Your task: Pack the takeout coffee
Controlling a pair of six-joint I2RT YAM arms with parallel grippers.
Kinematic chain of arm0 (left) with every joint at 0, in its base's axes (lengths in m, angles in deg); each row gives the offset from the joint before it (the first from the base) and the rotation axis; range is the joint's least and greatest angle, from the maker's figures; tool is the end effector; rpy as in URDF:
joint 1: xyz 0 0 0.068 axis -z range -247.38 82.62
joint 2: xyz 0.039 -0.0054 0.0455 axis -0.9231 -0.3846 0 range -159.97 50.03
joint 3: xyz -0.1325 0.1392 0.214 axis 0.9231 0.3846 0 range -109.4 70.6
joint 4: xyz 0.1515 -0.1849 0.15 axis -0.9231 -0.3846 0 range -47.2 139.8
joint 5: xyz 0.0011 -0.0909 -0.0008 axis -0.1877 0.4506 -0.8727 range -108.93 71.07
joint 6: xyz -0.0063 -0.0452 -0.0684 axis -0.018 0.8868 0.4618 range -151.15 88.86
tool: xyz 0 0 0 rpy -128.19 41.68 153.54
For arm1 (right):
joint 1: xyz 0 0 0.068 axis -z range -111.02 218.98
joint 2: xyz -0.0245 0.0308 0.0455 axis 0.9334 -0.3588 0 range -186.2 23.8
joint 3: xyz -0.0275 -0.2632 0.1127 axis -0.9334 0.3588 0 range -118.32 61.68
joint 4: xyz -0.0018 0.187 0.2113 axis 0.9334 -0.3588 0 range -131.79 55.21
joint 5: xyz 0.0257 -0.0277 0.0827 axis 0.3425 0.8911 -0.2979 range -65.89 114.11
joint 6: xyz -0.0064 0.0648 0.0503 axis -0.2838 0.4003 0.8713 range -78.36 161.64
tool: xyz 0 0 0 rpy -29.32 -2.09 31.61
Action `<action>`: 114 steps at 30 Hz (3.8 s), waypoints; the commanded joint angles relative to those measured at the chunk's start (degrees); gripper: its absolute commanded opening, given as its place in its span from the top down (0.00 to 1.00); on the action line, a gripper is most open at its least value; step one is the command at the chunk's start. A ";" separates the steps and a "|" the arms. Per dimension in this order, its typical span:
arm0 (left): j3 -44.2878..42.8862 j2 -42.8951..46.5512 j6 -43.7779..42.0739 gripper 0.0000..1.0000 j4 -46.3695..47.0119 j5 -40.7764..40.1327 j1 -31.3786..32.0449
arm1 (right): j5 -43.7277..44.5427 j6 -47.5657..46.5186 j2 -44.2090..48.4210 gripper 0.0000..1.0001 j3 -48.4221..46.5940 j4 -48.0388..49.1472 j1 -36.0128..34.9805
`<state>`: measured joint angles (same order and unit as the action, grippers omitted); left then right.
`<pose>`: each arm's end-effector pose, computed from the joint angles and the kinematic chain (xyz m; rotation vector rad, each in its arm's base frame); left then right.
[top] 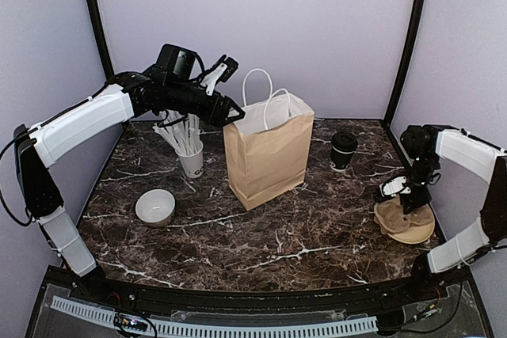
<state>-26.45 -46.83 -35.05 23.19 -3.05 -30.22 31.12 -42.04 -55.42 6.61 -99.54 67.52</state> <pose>0.3452 -0.2863 0.3881 0.8921 1.8723 -0.6428 0.2388 -0.0027 0.1884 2.0763 -2.2633 0.1612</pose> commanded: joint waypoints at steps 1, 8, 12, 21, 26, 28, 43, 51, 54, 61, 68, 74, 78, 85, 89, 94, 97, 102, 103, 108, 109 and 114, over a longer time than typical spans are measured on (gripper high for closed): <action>0.90 0.74 -0.67 0.38 1.28 0.49 -0.12 | -5.37 4.23 2.21 0.67 -5.09 -5.57 -1.89; -0.04 0.77 -0.41 0.38 0.82 0.34 -0.11 | -9.40 12.51 2.91 0.68 -8.19 -8.59 -10.88; 0.01 0.74 -0.01 0.38 0.85 0.83 -0.10 | -3.66 11.19 3.91 0.61 -4.83 -6.26 -9.95; 1.43 1.43 0.36 0.38 1.71 1.38 -0.09 | 2.90 4.02 3.24 0.48 2.09 0.66 -2.62; 1.52 1.11 0.42 0.38 1.79 1.88 -0.09 | 1.31 4.27 0.66 0.47 1.12 0.90 -1.42; 1.64 0.89 0.51 0.38 1.86 2.04 -0.08 | 1.17 4.44 -0.28 0.48 1.16 1.10 -1.37; 1.81 0.29 0.34 0.38 2.33 2.46 -0.10 | 2.21 3.46 -1.73 0.53 2.38 4.79 -1.41; 1.79 0.05 0.21 0.38 2.35 2.50 -0.10 | 1.56 3.77 -1.54 0.67 2.00 4.34 -1.35; 1.71 0.00 0.29 0.38 2.39 2.62 -0.08 | 1.33 3.87 -1.06 0.71 1.69 3.91 -1.37; 1.80 -0.03 0.37 0.38 2.45 2.67 -0.12 | -0.40 4.90 0.62 0.74 0.52 1.35 -2.00; 1.78 0.39 0.30 0.38 2.48 2.28 -0.18 | -3.35 9.06 3.37 0.76 -3.07 -2.90 -7.61; 1.83 1.68 0.14 0.38 1.95 0.71 -0.13 | -6.59 16.46 3.02 0.76 -7.05 -3.54 -18.72; 2.25 2.91 0.24 0.38 1.75 -0.11 -0.16 | -11.49 23.91 -1.02 0.75 -11.02 -2.02 -28.08; 3.59 4.58 0.60 0.38 1.01 -0.74 -0.11 | -16.70 33.28 -10.06 0.76 -16.69 3.62 -40.14; 4.72 5.58 0.73 0.38 1.19 -1.13 -0.13 | -14.96 36.64 -15.91 0.77 -15.28 7.27 -43.34; 5.41 6.19 0.67 0.38 1.21 -1.33 -0.14 | -14.91 37.86 -17.47 0.72 -13.12 10.21 -44.24; 5.60 6.03 0.50 0.38 1.35 -1.44 -0.14 | -16.56 36.85 -16.44 0.63 -11.09 11.12 -44.22; 5.61 5.37 0.33 0.38 1.74 -1.14 -0.11 | -17.38 35.57 -15.47 0.60 -7.71 12.76 -44.25; 5.53 5.21 0.31 0.38 1.78 -1.05 -0.11 | -17.42 35.48 -15.38 0.59 -7.18 13.20 -44.25; 5.22 4.80 0.11 0.38 1.66 -0.97 -0.14 | -17.00 34.80 -15.22 0.59 -5.18 15.35 -44.20; 5.17 4.76 0.12 0.38 1.61 -0.95 -0.16 | -17.08 34.61 -15.18 0.61 -4.99 15.60 -44.24; 4.71 4.87 -0.28 0.38 1.19 -1.19 -0.11 | -18.45 34.11 -14.23 0.71 -5.71 14.06 -44.21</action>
<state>-21.47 -43.16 -34.96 24.43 -4.03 -30.22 14.83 -7.26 -70.74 0.45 -84.83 23.59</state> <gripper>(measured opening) 0.622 0.328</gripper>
